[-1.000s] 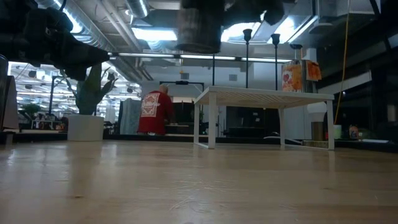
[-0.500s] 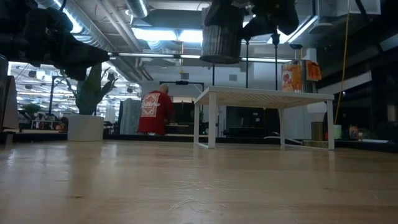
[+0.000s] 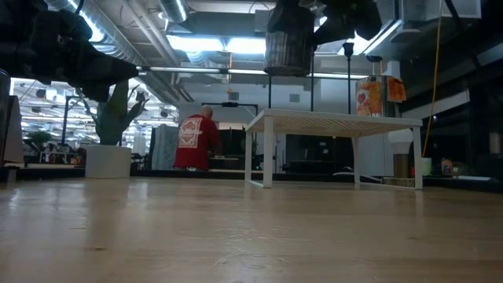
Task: Pick & Place candle stick holders
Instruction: Put the orange scented candle on the shelf aligned with the other orange scented candle
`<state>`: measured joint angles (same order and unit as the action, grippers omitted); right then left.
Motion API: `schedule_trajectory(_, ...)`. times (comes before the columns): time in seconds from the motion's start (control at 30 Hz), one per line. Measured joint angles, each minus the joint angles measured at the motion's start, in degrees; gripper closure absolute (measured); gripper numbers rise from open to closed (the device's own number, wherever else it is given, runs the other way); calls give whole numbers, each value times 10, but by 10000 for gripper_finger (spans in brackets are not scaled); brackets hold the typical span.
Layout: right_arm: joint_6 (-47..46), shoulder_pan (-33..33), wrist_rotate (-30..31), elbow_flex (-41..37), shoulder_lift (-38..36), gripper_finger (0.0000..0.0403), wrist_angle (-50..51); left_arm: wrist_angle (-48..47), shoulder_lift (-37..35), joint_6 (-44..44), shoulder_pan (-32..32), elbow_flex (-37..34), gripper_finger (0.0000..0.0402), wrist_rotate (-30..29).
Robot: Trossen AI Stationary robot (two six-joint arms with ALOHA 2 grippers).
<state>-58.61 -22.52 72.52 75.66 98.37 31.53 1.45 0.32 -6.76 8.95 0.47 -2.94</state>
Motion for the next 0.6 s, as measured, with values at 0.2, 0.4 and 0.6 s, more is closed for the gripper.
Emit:
schedule_trajectory(0.2,-72,8,5,0,-8,60,70,0,0,0,0,0,343,0)
schedule_trajectory(0.4,-123,12,10,0,-9,60,117,-1,0,0,0,0,343,0)
schedule_trajectory(0.6,-134,24,23,0,-9,60,142,0,0,0,0,0,343,0)
